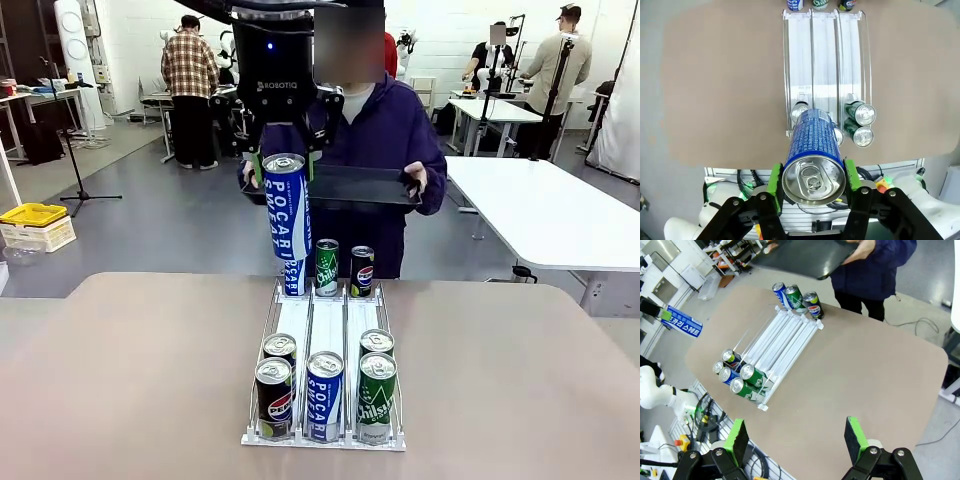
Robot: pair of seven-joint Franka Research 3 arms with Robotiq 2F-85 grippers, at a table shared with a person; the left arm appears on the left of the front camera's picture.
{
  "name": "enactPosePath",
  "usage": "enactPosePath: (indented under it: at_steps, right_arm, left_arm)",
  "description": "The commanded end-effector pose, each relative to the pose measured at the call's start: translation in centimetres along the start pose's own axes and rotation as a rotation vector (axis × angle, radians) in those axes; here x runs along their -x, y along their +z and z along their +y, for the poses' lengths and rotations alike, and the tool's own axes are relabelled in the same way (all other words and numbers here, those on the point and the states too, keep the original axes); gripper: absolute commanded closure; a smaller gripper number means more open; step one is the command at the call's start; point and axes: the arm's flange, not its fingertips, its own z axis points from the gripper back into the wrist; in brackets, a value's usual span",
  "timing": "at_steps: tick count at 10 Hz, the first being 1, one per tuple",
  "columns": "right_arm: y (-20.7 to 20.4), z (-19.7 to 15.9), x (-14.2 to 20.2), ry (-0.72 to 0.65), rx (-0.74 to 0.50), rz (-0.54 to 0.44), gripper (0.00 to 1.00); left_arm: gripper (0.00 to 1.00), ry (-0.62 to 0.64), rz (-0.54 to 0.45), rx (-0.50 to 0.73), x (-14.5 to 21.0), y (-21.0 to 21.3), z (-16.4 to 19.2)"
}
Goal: Retrieve and hand over the desired beverage to the person.
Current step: Pick up a can of the same type that the person held from the Automatic Can Dispenser, then place the picked can on the Handle tray extended by the person.
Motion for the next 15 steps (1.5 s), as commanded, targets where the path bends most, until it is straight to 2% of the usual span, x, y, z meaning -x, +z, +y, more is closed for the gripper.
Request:
enactPosePath:
  at_steps: [1,15]
  right_arm:
    - [-0.06,-0.07,-0.06,0.006,-0.024,-0.009,0.0]
    - [-0.06,-0.07,-0.06,0.006,-0.024,-0.009,0.0]
  left_arm:
    - [0.85,-0.008,-0.014,-0.006,0.97,-0.13,0.03]
    - [0.85,-0.008,-0.014,-0.006,0.97,-0.13,0.03]
